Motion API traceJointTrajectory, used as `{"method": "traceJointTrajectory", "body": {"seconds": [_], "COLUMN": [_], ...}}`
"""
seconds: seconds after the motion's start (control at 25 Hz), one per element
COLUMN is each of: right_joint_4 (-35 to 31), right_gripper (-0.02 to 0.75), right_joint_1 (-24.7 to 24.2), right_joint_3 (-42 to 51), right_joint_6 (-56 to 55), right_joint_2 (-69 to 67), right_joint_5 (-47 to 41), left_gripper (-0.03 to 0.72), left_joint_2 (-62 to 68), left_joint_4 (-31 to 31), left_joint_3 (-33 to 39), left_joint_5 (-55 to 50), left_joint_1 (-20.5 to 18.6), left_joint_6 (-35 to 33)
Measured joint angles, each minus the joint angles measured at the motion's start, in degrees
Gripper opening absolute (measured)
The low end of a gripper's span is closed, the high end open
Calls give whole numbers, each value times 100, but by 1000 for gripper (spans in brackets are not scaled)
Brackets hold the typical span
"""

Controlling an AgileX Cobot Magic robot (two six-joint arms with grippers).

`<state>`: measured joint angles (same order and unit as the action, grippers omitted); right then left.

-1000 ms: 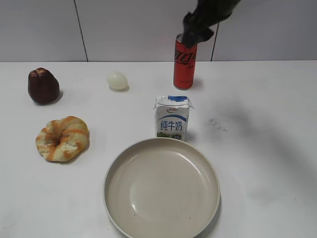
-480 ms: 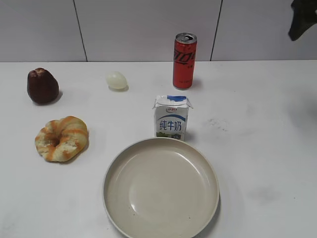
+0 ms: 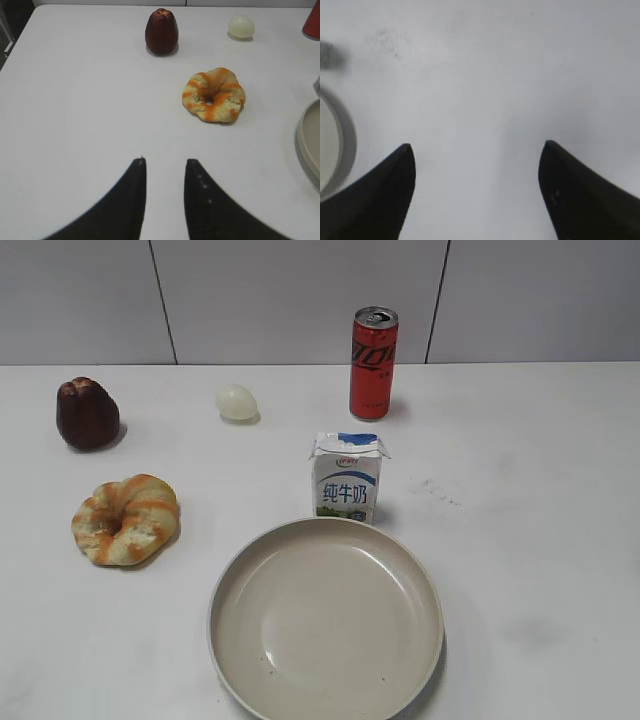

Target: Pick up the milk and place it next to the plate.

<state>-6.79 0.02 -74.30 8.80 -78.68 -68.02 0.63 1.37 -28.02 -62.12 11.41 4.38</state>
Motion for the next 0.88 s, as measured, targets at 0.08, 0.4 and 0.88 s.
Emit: {"method": "traceJointTrajectory", "body": {"seconds": [0.08, 0.4, 0.88], "right_joint_4": [13, 172, 146], "right_gripper": [575, 575, 573], "right_joint_1": [0, 0, 0], "right_joint_3": [703, 3300, 4977], "right_joint_6": [0, 0, 0], "right_joint_2": [567, 2946, 5854], "right_joint_5": [27, 1120, 2372], "left_gripper": [209, 209, 209], "left_joint_2": [0, 0, 0], "left_joint_4": [0, 0, 0], "left_joint_3": [0, 0, 0], "left_joint_5": [0, 0, -1], "left_joint_1": [0, 0, 0], "left_joint_6": [0, 0, 0]}}
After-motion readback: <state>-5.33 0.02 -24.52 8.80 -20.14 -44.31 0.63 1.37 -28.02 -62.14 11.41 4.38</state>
